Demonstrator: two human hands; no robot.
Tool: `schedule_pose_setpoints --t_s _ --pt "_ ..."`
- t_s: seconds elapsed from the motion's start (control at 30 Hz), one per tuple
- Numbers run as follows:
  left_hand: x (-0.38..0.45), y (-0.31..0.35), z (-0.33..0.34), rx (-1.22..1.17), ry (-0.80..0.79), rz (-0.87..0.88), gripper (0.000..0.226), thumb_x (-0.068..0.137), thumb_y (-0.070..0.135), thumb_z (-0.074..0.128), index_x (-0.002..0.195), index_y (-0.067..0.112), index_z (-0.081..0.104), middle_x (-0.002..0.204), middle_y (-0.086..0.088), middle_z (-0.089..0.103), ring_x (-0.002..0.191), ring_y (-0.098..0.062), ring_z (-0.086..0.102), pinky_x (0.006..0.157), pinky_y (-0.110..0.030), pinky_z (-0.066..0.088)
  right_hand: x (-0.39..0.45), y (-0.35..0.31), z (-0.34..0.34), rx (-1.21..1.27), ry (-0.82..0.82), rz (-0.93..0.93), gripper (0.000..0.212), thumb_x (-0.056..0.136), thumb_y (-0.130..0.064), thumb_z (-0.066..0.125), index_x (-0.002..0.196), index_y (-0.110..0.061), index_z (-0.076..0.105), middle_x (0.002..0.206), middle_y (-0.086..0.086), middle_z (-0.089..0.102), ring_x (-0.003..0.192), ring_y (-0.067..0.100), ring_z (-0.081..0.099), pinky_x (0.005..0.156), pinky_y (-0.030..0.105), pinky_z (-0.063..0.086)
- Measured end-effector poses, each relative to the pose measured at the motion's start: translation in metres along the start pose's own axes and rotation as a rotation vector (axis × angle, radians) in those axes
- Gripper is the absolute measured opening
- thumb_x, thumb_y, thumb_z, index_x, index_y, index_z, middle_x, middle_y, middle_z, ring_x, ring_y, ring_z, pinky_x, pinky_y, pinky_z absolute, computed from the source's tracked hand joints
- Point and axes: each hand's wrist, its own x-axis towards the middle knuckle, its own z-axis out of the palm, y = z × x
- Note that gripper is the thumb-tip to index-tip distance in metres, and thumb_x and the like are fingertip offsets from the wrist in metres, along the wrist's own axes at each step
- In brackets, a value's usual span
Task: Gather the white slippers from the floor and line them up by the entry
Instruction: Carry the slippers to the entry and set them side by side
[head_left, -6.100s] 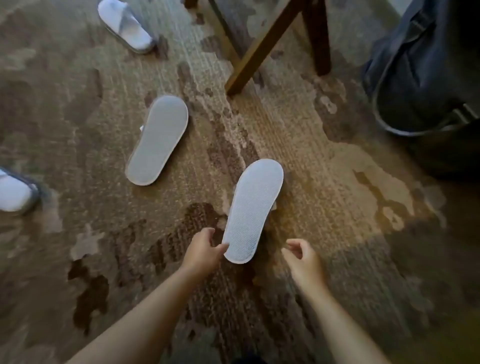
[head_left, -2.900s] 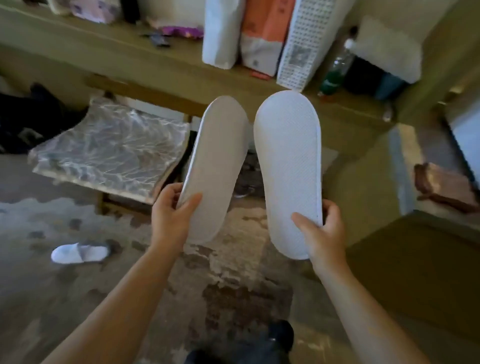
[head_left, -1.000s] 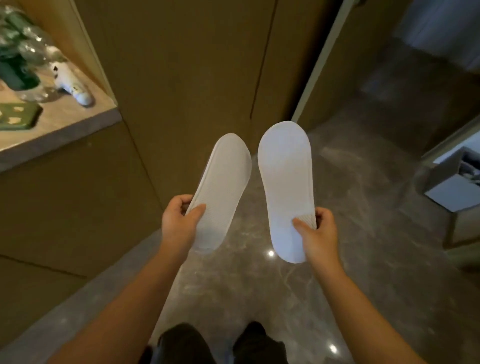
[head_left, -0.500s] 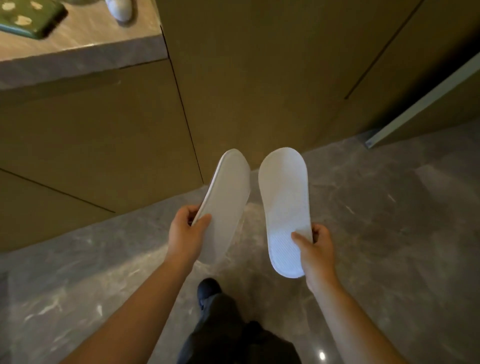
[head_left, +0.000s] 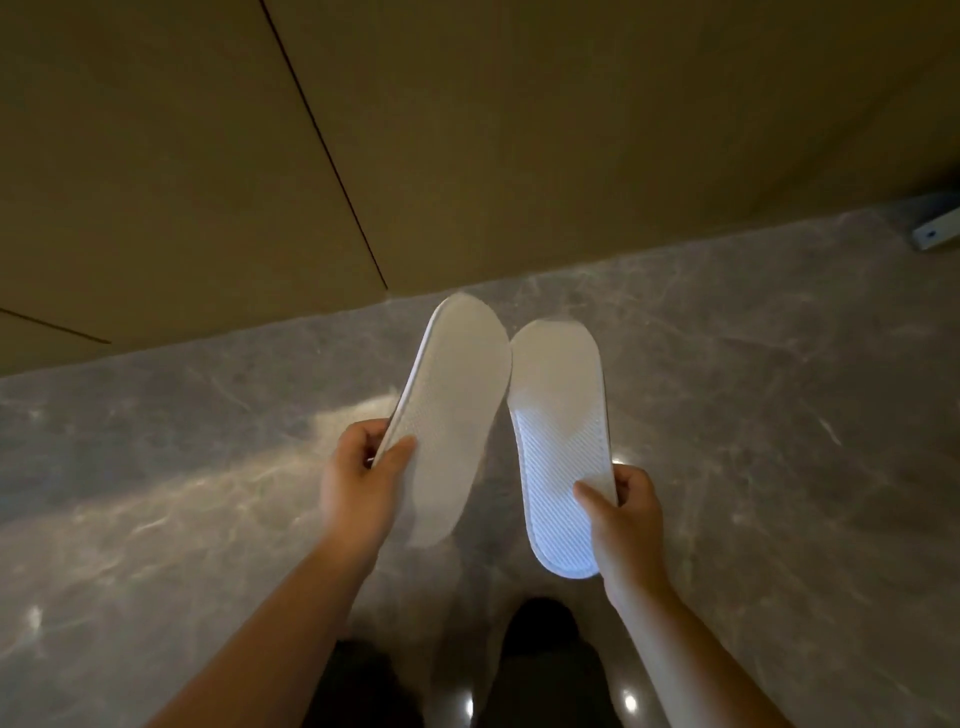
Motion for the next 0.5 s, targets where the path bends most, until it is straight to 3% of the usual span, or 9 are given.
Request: schedule_pose_setpoints --t_s 0.13,0.23,0.33,0.5 --pt "0.06 -0.071 0.048 0.067 -0.056 0.0 0.004 0.083 0.013 0.055 0.084 0.016 0.058 0.083 -0.005 0.061 0.08 -0.026 0.056 0.071 -0.039 0.044 0.085 0.065 0.023 0.007 0.097 -0.03 0.019 0.079 -0.004 0.06 0.095 -0.007 0.05 0.085 0.0 0.053 0.082 0.018 0.051 0.07 0.03 0.041" --pt "0.109 -0.105 0.085 0.093 -0.083 0.053 0.007 0.083 0.011 0.056 0.089 0.011 0.057 0.083 -0.005 0.06 0.08 -0.025 0.055 0.07 -0.036 0.042 0.157 0.101 0.031 0.017 0.199 -0.059 0.026 0.079 -0.003 0.06 0.103 0.004 0.051 0.097 0.014 0.057 0.094 0.03 0.055 0.076 0.036 0.043" --pt "0.146 -0.12 0.119 0.11 -0.083 0.118 0.006 0.083 0.013 0.056 0.088 0.015 0.054 0.077 0.004 0.055 0.075 -0.02 0.052 0.062 -0.032 0.041 0.219 0.127 0.032 0.041 0.295 -0.098 0.029 0.078 -0.004 0.061 0.103 0.008 0.053 0.103 0.025 0.062 0.096 0.038 0.058 0.077 0.037 0.045" --pt "0.171 -0.124 0.155 0.086 -0.118 0.188 0.007 0.084 0.014 0.055 0.088 0.016 0.051 0.079 0.004 0.055 0.08 -0.021 0.053 0.073 -0.035 0.041 0.262 0.151 0.03 -0.026 0.378 -0.102 0.04 0.074 -0.005 0.067 0.108 0.005 0.049 0.112 0.026 0.058 0.102 0.039 0.055 0.081 0.037 0.045"
